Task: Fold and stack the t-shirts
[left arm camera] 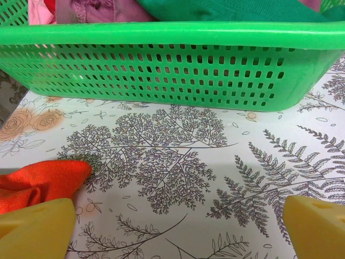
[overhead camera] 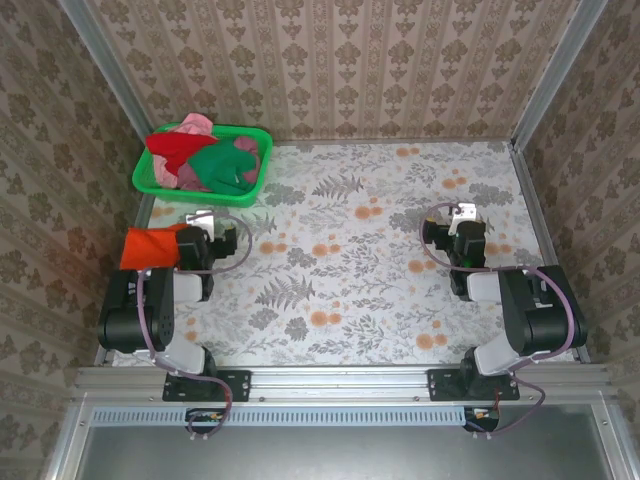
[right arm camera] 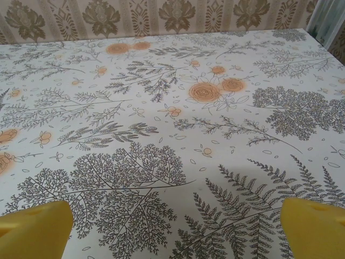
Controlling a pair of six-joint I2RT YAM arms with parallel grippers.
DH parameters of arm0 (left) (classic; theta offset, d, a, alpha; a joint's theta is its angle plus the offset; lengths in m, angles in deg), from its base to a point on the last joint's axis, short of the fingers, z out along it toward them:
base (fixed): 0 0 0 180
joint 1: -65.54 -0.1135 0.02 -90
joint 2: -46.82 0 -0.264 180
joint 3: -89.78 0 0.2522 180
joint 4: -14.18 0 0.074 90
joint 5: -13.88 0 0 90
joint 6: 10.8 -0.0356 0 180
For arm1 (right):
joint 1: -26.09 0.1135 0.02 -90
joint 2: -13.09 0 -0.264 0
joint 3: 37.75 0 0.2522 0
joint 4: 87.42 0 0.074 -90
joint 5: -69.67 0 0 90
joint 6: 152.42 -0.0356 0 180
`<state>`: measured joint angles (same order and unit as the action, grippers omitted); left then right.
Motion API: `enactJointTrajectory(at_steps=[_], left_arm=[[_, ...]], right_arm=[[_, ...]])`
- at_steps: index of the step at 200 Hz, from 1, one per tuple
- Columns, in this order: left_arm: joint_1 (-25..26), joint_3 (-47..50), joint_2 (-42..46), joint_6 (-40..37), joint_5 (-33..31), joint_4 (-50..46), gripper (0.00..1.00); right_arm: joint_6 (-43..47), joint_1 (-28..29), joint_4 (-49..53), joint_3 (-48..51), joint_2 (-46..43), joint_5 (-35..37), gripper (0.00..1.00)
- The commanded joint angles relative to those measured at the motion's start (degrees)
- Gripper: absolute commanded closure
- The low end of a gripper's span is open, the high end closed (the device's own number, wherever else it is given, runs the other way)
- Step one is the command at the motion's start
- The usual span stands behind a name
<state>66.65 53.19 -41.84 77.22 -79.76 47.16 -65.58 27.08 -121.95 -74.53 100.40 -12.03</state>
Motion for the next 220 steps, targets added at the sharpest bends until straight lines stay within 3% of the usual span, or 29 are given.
enactJointTrajectory(at_steps=[1,176,192,220], left_arm=[[0.1,-0.4,0.9,-0.6,0.9,1.4,0.00],[0.1,-0.5,0.9,-0.5,1.0,1.4,0.00],[0.2,-0.8,1.8,-0.3,0.0,0.0,0.00],[0.8,-4.8,8.3,-0.1,-1.9,-12.6,0.00]], right_arm=[[0.2,0.3,-2.0,0.3,0.4,-0.7,0.00],[0.2,0.3,-2.2,0.3,0.2,-0.7,0.00],[0.2,0.4,3.3,-1.7,-1.7,-1.1,0.00],[0.7,0.4,19.1,-8.2,-7.0,-3.6,0.00]])
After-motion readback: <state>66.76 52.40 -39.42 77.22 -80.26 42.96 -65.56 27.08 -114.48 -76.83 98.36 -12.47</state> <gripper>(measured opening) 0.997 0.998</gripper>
